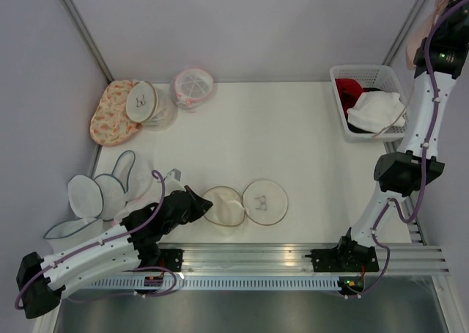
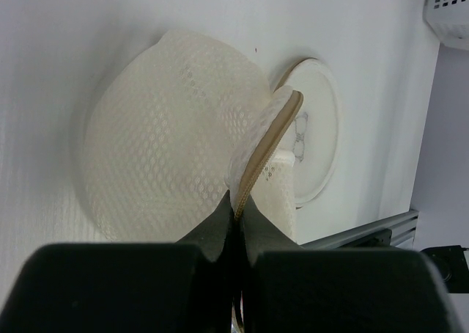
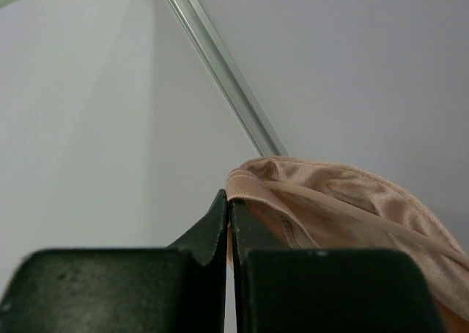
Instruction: Unzip the laundry bag and remove the bra
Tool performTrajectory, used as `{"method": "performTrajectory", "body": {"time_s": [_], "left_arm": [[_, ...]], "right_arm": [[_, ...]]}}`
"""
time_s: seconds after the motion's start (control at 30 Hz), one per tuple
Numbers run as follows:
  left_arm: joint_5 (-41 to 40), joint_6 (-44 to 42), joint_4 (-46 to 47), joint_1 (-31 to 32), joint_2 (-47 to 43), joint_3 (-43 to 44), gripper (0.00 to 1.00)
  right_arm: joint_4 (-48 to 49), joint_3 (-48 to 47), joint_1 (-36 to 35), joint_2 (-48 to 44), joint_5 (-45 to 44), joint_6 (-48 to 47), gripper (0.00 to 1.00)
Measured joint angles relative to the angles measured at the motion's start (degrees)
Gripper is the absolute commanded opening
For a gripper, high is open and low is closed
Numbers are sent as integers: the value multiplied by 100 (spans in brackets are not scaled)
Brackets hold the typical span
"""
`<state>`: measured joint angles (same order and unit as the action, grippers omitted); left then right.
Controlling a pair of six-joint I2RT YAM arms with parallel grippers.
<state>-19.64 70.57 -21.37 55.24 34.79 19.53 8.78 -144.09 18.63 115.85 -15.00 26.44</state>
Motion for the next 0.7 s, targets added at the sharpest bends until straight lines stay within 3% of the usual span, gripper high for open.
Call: {"method": "performTrajectory", "body": {"time_s": [0.37, 0.7], "left_arm": [[-4, 24, 46, 0, -17, 0, 2], [9, 125, 133, 0, 136, -11, 2]], "right_arm": [[463, -146, 31, 599, 201, 501, 0], [-164, 1075, -55, 1078, 564, 494, 0]]}}
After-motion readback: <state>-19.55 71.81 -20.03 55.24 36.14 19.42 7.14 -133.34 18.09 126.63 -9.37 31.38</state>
